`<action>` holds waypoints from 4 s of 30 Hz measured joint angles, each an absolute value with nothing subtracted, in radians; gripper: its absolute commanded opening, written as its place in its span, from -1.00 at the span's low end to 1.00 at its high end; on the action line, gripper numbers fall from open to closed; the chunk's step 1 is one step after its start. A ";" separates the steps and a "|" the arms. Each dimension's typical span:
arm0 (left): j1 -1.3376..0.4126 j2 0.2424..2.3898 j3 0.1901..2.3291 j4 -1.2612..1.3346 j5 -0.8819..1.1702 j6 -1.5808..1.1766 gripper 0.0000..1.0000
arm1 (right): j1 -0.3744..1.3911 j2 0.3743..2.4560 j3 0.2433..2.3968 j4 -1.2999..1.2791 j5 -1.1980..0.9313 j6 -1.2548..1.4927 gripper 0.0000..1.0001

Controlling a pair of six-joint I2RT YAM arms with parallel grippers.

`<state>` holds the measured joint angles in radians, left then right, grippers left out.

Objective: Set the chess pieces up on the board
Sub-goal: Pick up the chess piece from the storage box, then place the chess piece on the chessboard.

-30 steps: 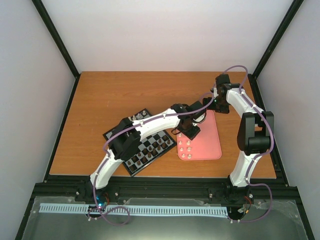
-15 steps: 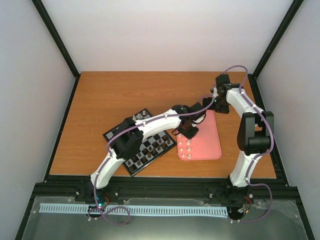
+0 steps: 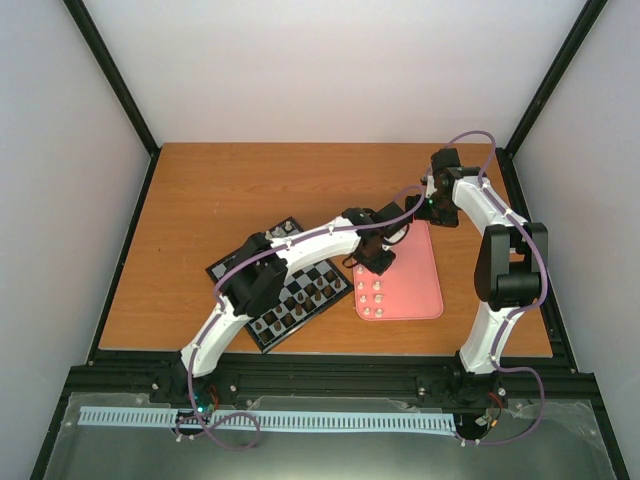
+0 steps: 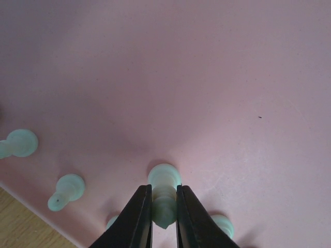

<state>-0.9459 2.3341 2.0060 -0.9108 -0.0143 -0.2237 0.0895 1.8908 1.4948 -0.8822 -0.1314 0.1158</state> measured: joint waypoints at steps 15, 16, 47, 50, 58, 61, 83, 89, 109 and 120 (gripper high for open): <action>-0.878 2.185 2.033 -1.005 -0.036 -0.230 -0.99 | 0.090 1.891 1.495 -0.881 -0.138 0.116 0.83; -0.862 2.135 2.012 -1.005 -0.044 -0.233 -0.98 | 0.090 1.891 1.495 -0.881 -0.140 0.116 0.83; -0.331 1.634 1.206 -0.796 -0.136 -0.400 -0.99 | 0.118 1.891 1.489 -0.879 -0.143 0.113 1.00; -0.331 1.669 1.199 -0.770 -0.139 -0.401 -0.98 | 0.118 1.891 1.489 -0.879 -0.142 0.112 1.00; -0.326 1.712 1.197 -0.730 -0.149 -0.400 -0.98 | 0.118 1.891 1.489 -0.879 -0.139 0.112 1.00; -0.323 1.724 1.197 -0.725 -0.150 -0.400 -0.99 | 0.118 1.891 1.489 -0.879 -0.139 0.112 1.00; -0.311 1.742 1.182 -0.698 -0.153 -0.400 -0.96 | 0.118 1.891 1.489 -0.879 -0.139 0.112 1.00; -0.311 1.744 1.182 -0.694 -0.153 -0.400 -0.89 | 0.118 1.891 1.489 -0.879 -0.139 0.112 1.00; -0.310 1.697 1.112 -0.651 -0.141 -0.395 -0.57 | 0.119 1.891 1.484 -0.879 -0.139 0.112 1.00; -0.309 1.697 1.087 -0.677 -0.121 -0.389 0.01 | 0.120 1.891 1.483 -0.879 -0.139 0.112 1.00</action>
<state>-0.3092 1.6970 1.0866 -0.6769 -0.1211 -0.3889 0.1196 1.8912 1.4834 -0.8787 -0.1390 0.1116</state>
